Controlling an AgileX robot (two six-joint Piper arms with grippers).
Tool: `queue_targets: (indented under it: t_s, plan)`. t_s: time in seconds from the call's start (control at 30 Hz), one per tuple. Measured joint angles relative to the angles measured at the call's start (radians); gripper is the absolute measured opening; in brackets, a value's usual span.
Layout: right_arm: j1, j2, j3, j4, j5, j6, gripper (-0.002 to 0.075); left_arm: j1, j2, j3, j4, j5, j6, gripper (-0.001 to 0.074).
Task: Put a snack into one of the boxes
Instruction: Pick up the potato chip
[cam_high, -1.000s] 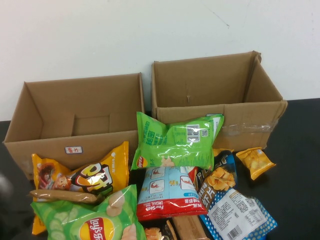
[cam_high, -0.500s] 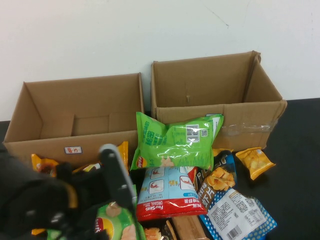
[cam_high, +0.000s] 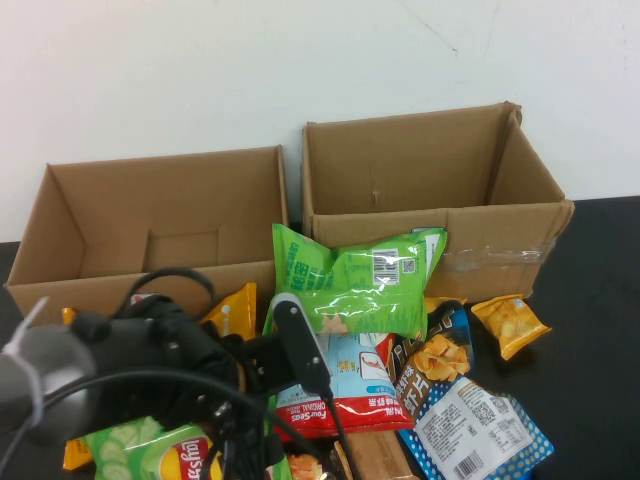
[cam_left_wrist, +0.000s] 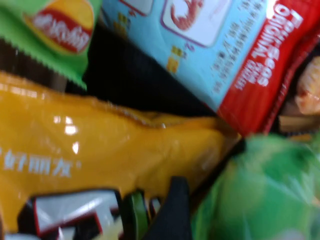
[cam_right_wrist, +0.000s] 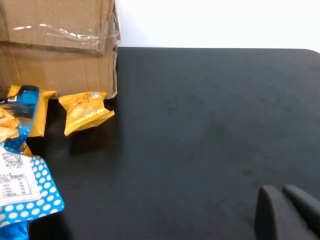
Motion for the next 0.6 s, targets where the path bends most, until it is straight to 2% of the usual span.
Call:
queue_targets:
  t_s: [0.1, 0.2, 0.3, 0.47, 0.6]
  plan:
    - [0.000, 0.000, 0.000, 0.000, 0.000, 0.000, -0.0001, -0.002, 0.041, -0.019, 0.010, -0.004, -0.019, 0.0638]
    - [0.000, 0.000, 0.000, 0.000, 0.000, 0.000, -0.0001, -0.002, 0.063, -0.027, 0.012, -0.008, -0.038, 0.0574]
    - [0.000, 0.000, 0.000, 0.000, 0.000, 0.000, -0.0001, -0.002, 0.067, -0.029, 0.014, -0.010, -0.049, 0.0419]
    - [0.000, 0.000, 0.000, 0.000, 0.000, 0.000, -0.0001, -0.002, 0.067, -0.029, 0.016, -0.010, -0.056, 0.0111]
    - [0.000, 0.000, 0.000, 0.000, 0.000, 0.000, -0.0001, -0.002, 0.067, -0.029, 0.028, -0.010, -0.058, 0.0030]
